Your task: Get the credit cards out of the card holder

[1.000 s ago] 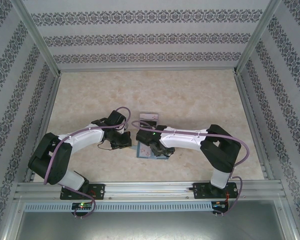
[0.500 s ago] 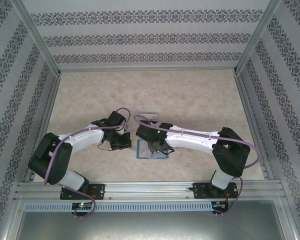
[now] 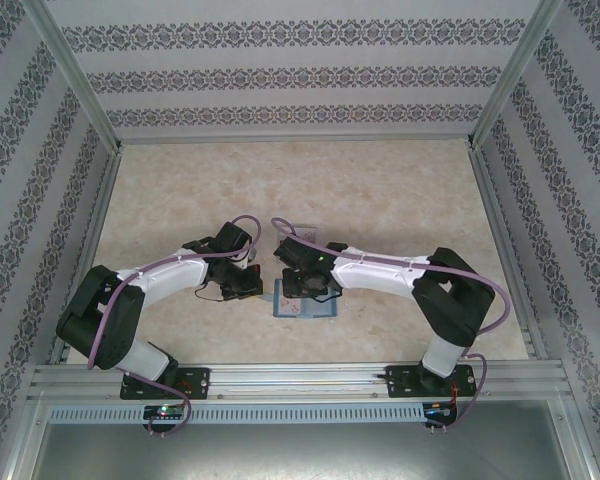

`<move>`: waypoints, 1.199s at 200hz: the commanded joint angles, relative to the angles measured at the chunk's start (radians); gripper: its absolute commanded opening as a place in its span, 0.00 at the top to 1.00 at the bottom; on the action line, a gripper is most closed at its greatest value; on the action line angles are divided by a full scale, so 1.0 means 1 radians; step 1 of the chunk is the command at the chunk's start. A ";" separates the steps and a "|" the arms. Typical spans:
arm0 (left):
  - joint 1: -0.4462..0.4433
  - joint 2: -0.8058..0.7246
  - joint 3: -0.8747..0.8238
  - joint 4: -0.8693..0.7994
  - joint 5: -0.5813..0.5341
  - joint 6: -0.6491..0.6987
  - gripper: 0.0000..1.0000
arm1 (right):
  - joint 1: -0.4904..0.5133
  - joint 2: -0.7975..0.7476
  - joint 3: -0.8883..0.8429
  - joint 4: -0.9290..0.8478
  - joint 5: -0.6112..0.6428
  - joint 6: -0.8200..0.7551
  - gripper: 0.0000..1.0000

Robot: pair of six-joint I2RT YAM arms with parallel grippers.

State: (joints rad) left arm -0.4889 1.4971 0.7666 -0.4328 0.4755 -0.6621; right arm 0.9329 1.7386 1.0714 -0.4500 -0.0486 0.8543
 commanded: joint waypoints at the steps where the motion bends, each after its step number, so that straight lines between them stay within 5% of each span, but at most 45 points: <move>1: 0.006 -0.021 -0.013 -0.018 0.007 0.001 0.98 | -0.009 0.020 -0.026 0.051 -0.038 0.010 0.68; 82: 0.005 -0.019 -0.007 -0.029 0.000 0.002 0.98 | -0.025 0.036 -0.073 0.090 -0.057 0.023 0.68; 240: 0.005 -0.046 0.003 -0.068 -0.034 -0.007 0.93 | -0.025 -0.016 -0.084 0.016 0.005 0.003 0.52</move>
State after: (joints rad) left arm -0.4889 1.4818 0.7650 -0.4412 0.4706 -0.6624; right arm 0.9180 1.7489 1.0115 -0.3824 -0.0761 0.8642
